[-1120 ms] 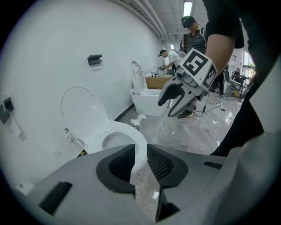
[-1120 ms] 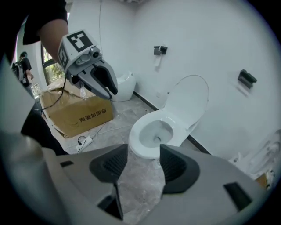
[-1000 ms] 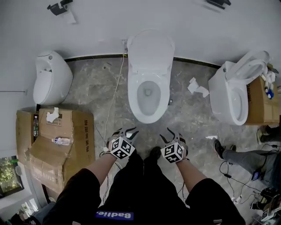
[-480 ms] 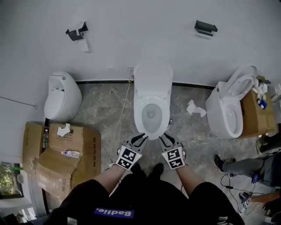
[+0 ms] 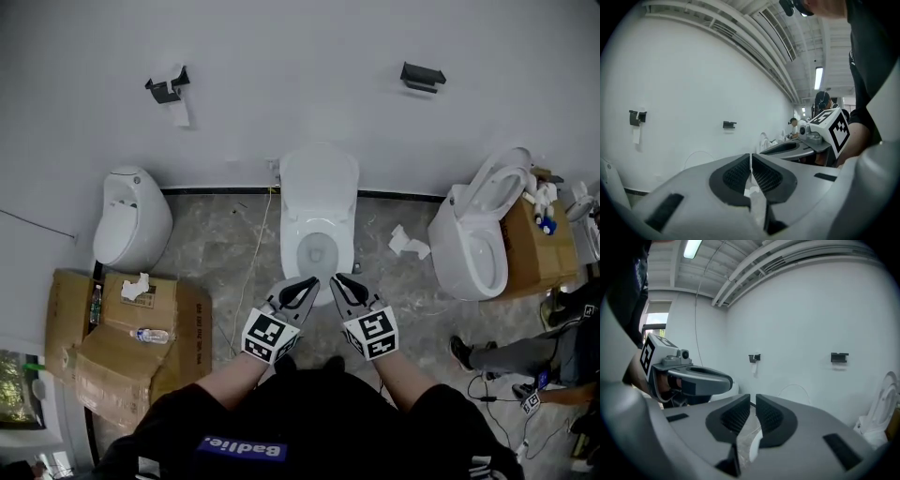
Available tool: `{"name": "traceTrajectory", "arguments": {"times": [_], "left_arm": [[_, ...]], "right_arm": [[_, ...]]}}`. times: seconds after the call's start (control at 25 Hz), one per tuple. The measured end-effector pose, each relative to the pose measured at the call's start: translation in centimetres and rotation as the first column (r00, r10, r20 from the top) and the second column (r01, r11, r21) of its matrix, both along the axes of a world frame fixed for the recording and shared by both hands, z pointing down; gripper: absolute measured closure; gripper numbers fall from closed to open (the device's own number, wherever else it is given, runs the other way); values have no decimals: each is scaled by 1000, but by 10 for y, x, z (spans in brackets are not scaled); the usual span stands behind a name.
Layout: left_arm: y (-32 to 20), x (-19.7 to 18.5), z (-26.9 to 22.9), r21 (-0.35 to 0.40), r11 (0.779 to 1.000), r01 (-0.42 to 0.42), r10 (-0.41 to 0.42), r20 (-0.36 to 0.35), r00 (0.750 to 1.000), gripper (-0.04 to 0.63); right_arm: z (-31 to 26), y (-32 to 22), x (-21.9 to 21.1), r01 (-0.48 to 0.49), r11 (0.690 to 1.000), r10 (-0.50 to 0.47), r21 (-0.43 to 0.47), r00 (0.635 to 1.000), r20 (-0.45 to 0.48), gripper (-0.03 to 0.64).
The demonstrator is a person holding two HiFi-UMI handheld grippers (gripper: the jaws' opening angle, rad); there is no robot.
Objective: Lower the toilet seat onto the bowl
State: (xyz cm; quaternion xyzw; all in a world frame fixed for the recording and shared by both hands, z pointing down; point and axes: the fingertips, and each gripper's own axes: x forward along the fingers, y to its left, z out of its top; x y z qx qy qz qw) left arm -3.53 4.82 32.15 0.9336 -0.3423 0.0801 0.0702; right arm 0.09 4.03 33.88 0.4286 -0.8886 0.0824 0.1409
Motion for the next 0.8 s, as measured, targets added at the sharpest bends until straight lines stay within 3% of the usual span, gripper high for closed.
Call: {"name": "traceTrajectory", "arguments": {"times": [0.4, 0.8], "left_arm": [[9, -2, -41, 40, 999, 1, 3, -93, 996, 580], [7, -1, -40, 25, 1000, 3, 0, -102, 995, 580]], "right_arm": [[-44, 5, -10, 12, 999, -17, 50, 994, 107, 583], [-48, 5, -12, 19, 998, -29, 67, 988, 153, 589]]}}
